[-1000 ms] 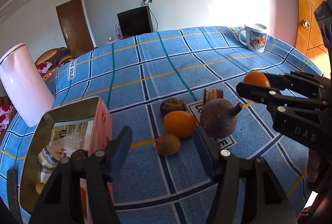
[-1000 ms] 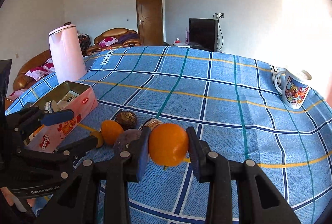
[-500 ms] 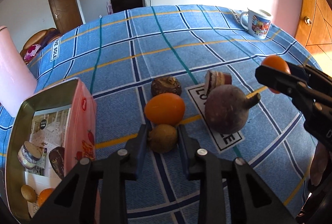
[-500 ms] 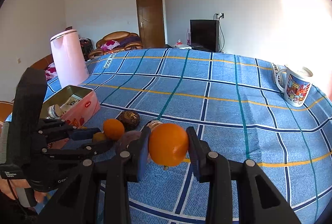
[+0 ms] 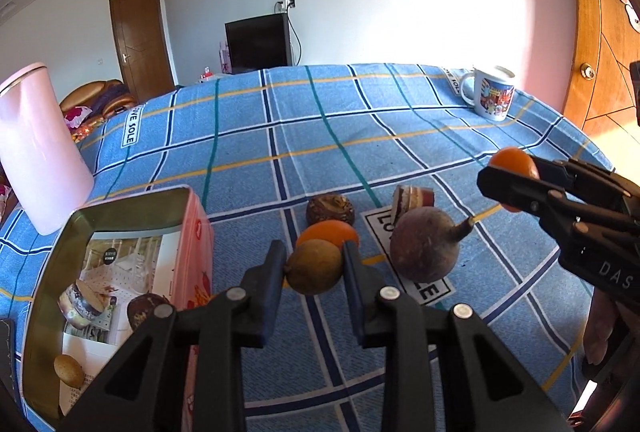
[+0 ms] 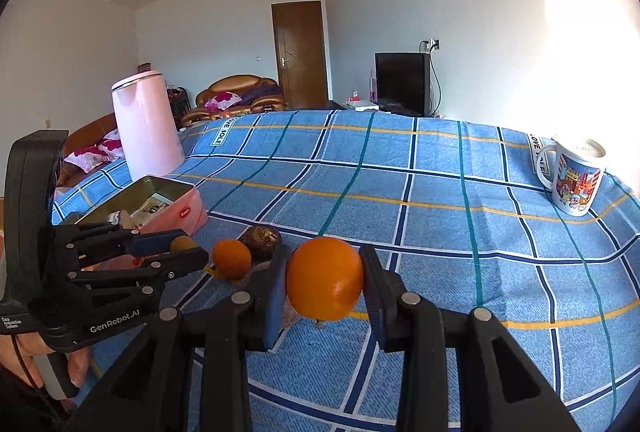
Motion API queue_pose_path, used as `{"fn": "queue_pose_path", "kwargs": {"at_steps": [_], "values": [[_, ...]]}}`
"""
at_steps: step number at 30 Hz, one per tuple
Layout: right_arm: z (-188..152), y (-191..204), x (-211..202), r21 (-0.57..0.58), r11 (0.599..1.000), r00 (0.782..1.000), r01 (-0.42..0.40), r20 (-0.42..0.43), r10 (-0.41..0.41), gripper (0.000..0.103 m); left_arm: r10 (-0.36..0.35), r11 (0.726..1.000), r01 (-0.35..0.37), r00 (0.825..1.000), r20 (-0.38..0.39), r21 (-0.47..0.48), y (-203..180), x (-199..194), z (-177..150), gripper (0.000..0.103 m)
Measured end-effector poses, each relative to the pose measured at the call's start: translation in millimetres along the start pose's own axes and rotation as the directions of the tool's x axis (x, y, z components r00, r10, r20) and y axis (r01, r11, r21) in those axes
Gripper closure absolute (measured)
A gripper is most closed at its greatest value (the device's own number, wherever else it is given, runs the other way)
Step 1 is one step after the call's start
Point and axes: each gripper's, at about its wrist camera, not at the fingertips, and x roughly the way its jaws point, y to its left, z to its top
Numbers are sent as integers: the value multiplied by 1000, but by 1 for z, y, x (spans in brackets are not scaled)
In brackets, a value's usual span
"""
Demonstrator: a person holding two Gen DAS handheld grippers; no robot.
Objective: Organize fruits
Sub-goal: 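Close the left tool on the second kiwi, then carry the kiwi and the orange toward the pink tin box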
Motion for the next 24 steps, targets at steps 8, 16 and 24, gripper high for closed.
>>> {"fn": "queue_pose_path", "kwargs": {"at_steps": [8, 16, 24], "values": [[-1, 2, -7, -13, 1000, 999, -11, 41, 12, 66, 32, 999, -32, 996, 79, -2, 0, -15, -1, 73], [-2, 4, -15, -28, 999, 997, -23, 79, 25, 66, 44, 999, -41, 992, 119, -24, 4, -22, -2, 73], [-3, 7, -22, -40, 999, 993, -29, 112, 34, 66, 55, 998, -50, 985, 160, -39, 6, -30, -4, 73]]}}
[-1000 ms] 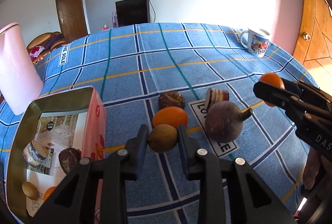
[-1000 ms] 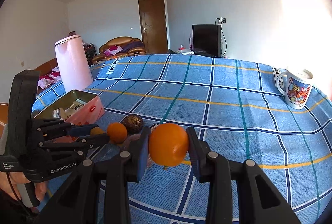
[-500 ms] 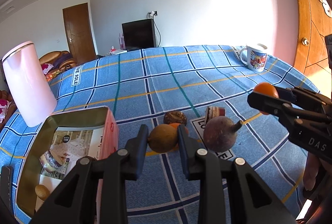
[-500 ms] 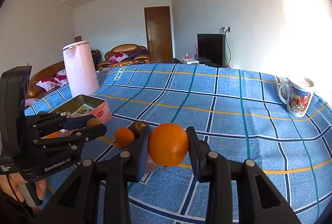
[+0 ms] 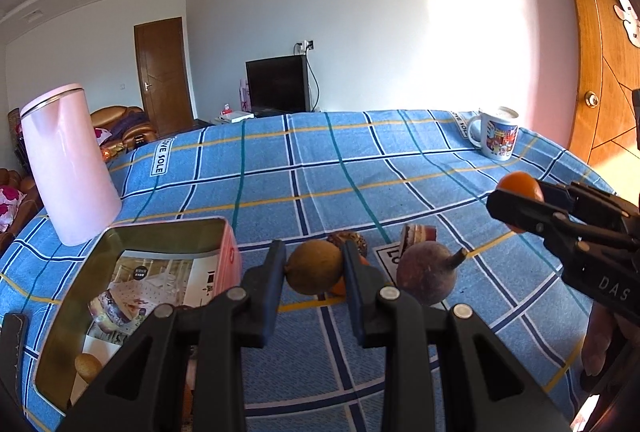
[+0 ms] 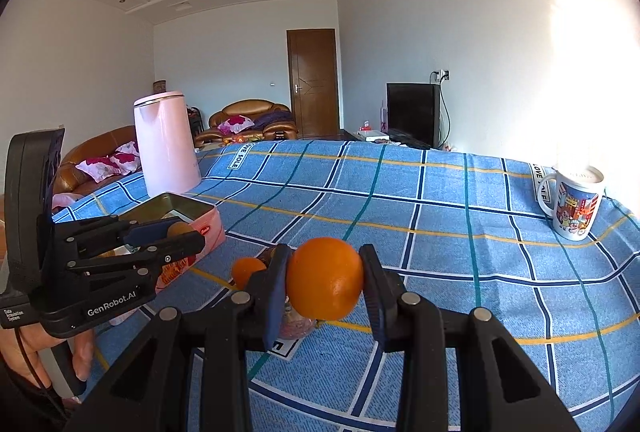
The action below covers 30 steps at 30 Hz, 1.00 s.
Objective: Organize fruits
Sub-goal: 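Carry the kiwi and the orange toward the pink tin box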
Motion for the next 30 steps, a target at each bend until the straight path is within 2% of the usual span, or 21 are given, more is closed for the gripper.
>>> {"fn": "queue_pose_path", "kwargs": {"at_steps": [16, 30], "values": [[1, 3, -8, -17, 1000, 999, -3, 45, 4, 66, 25, 1000, -24, 997, 67, -10, 1, -13, -1, 73], [0, 6, -15, -30, 1000, 997, 2, 83, 1, 66, 60, 998, -59, 988, 143, -11, 0, -26, -3, 73]]}}
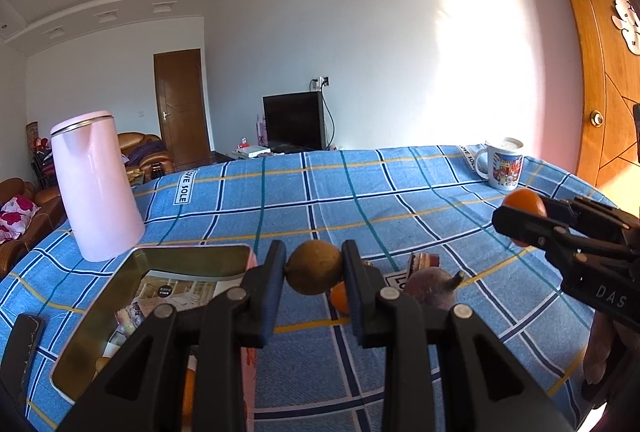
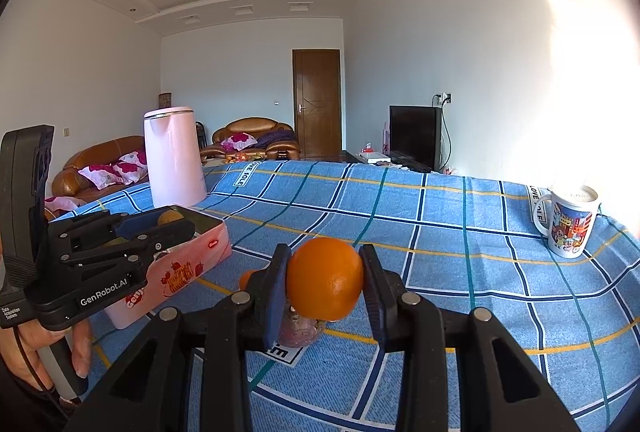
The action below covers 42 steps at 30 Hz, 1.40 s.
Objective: Organize fruits
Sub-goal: 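Carry the kiwi and the orange toward the pink tin box, then lower the kiwi and orange into the tin box and open both tools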
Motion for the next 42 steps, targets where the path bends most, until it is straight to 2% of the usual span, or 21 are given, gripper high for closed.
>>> {"fn": "queue_pose_path", "kwargs": {"at_steps": [9, 25, 33, 42], "values": [[0, 3, -2, -20, 1000, 1000, 3, 7, -2, 66, 8, 1000, -8, 1000, 30, 3, -1, -6, 0, 73], [7, 28, 20, -83, 996, 997, -23, -73, 17, 66, -25, 999, 25, 1000, 8, -30, 10, -6, -2, 73], [21, 51, 34, -114, 991, 994, -74, -90, 64, 66, 26, 997, -28, 999, -26, -72, 39, -6, -4, 73], [39, 93, 66, -136, 973, 977, -186, -130, 169, 66, 126, 982, -137, 988, -88, -130, 98, -2, -8, 73]]}}
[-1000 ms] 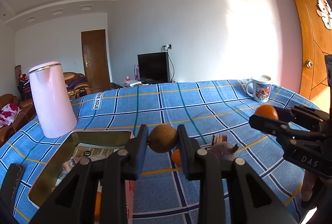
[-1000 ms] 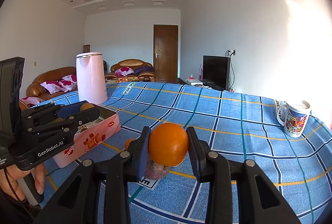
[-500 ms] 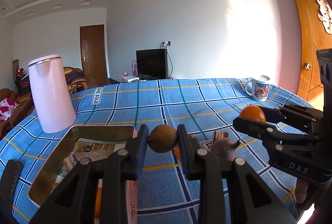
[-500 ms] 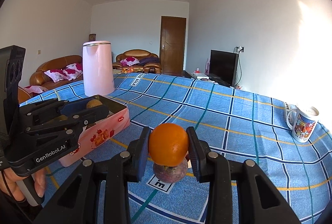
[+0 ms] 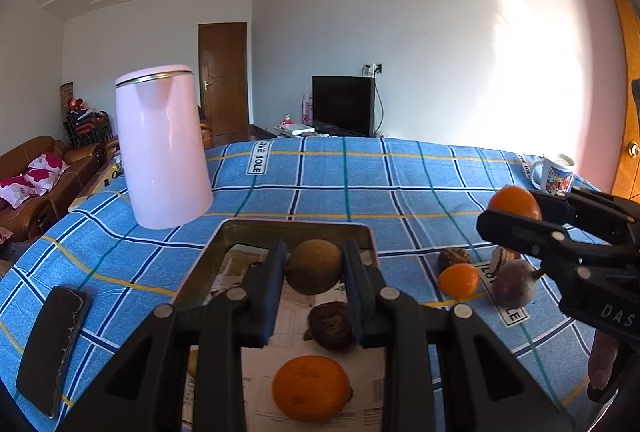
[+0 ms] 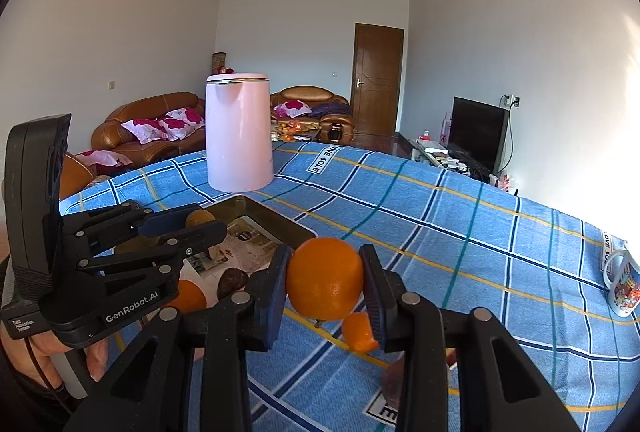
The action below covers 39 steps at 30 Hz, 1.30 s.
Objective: Organize fruits
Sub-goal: 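Lower the kiwi and orange into the tin box and open both tools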
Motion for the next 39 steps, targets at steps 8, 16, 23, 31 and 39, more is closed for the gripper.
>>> {"fn": "queue_pose_path", "kwargs": {"at_steps": [8, 16, 23, 31, 39], "values": [[11, 34, 30, -35, 996, 997, -77, -34, 75, 66, 66, 997, -68, 997, -49, -47, 42, 8, -1, 73], [12, 53, 57, -51, 991, 989, -125, -81, 121, 66, 78, 996, -82, 993, -89, -47, 52, 16, -7, 73], [11, 68, 79, -67, 988, 983, -137, -130, 127, 66, 74, 996, -79, 991, -111, -41, 55, 17, -8, 73], [9, 75, 92, -79, 987, 977, -137, -178, 121, 66, 69, 997, -74, 987, -144, -28, 54, 22, -11, 73], [6, 80, 102, -81, 986, 969, -146, -213, 126, 66, 76, 997, -80, 981, -177, -13, 54, 28, -16, 73]]}}
